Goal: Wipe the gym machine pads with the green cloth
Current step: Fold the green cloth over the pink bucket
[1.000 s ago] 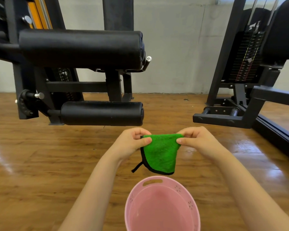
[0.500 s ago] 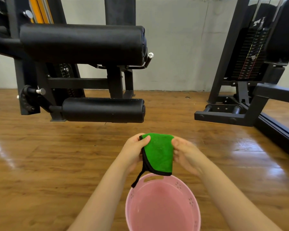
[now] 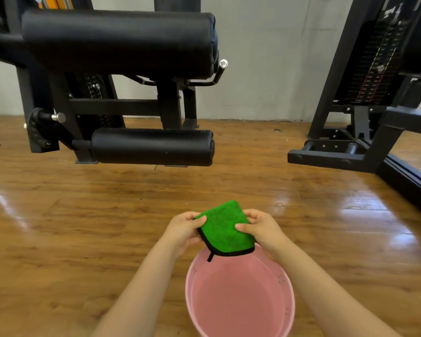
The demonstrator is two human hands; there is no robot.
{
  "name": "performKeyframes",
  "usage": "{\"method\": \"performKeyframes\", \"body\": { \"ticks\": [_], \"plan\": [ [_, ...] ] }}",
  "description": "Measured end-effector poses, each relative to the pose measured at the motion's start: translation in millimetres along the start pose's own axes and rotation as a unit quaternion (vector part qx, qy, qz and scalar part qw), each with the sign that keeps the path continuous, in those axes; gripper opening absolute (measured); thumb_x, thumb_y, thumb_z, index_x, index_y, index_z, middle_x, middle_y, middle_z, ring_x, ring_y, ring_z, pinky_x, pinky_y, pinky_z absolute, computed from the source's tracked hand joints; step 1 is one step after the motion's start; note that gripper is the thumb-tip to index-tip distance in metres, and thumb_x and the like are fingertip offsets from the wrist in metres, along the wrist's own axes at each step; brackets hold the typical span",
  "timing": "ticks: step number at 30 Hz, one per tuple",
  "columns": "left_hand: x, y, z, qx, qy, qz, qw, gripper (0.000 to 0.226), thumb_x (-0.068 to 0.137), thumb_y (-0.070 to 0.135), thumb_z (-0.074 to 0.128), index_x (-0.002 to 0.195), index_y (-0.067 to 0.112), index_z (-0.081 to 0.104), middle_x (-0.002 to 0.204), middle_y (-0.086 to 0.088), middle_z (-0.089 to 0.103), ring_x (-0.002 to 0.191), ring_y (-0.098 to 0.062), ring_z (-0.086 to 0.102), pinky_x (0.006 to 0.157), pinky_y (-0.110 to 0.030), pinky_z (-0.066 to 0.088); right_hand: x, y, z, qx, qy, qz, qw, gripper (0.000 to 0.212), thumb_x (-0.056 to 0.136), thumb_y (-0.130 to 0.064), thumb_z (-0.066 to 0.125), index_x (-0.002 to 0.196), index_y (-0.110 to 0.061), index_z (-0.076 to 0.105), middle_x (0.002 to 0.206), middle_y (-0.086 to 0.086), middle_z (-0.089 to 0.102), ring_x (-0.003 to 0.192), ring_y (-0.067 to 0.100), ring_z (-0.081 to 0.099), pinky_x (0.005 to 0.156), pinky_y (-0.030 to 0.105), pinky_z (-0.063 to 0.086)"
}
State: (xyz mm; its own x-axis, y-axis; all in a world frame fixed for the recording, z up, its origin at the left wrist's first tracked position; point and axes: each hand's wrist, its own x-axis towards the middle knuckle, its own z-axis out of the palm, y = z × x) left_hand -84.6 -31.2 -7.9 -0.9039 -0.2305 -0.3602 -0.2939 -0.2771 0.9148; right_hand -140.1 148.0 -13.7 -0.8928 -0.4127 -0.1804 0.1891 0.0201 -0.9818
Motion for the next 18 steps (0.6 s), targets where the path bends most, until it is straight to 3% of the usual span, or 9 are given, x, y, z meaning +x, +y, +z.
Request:
{"method": "performKeyframes", "body": {
  "ticks": [4,9,11,14,18],
  "plan": [
    [6.9,-14.8,-4.9,0.032,0.051,0.004,0.998,0.013,0.095,-0.001,0.055,0.083,0.005,0.059,0.083,-0.012,0.065,0.073,-0.021,0.063,0.055,-0.023,0.056,9.5,17.4,8.6,-0.078,0.052,-0.017,0.995,0.022,0.082,0.011,0.061,0.100,-0.003,0.060,0.083,0.004,0.066,0.061,0.002,0.065,0.058,0.015,0.051],
    [19.3,-30.6,-18.3,0.012,0.113,-0.014,0.993,0.012,0.094,-0.001,0.055,0.084,0.005,0.058,0.086,-0.013,0.064,0.073,-0.021,0.062,0.058,-0.027,0.055,18.9,35.9,15.8,-0.047,0.017,0.023,0.999,0.042,0.078,0.018,0.060,0.113,-0.005,0.055,0.102,0.011,0.062,0.085,0.018,0.061,0.064,0.014,0.051],
    [22.2,-38.5,-23.2,0.023,0.132,-0.025,0.991,0.008,0.094,-0.001,0.056,0.089,0.004,0.058,0.087,-0.013,0.063,0.073,-0.020,0.062,0.054,-0.025,0.055,23.0,44.2,19.9,-0.110,0.025,0.017,0.993,0.046,0.076,0.019,0.062,0.116,-0.002,0.055,0.102,0.010,0.059,0.090,0.019,0.059,0.068,0.016,0.051],
    [25.9,-48.5,-23.7,0.044,0.166,-0.022,0.985,0.008,0.093,-0.003,0.057,0.097,0.004,0.055,0.100,-0.015,0.061,0.082,-0.025,0.062,0.055,-0.025,0.054,28.7,56.5,27.1,-0.248,0.062,-0.026,0.967,0.052,0.073,0.011,0.070,0.121,-0.006,0.058,0.111,0.008,0.059,0.105,0.019,0.057,0.091,0.028,0.046],
    [32.3,-56.8,-22.5,0.074,0.159,0.000,0.985,0.017,0.090,-0.002,0.062,0.103,0.008,0.056,0.116,-0.020,0.062,0.092,-0.026,0.060,0.066,-0.029,0.053,29.4,63.8,33.4,-0.382,0.061,-0.127,0.914,0.046,0.079,0.000,0.068,0.123,-0.012,0.060,0.120,0.001,0.055,0.114,0.014,0.050,0.098,0.014,0.031]
  ]
}}
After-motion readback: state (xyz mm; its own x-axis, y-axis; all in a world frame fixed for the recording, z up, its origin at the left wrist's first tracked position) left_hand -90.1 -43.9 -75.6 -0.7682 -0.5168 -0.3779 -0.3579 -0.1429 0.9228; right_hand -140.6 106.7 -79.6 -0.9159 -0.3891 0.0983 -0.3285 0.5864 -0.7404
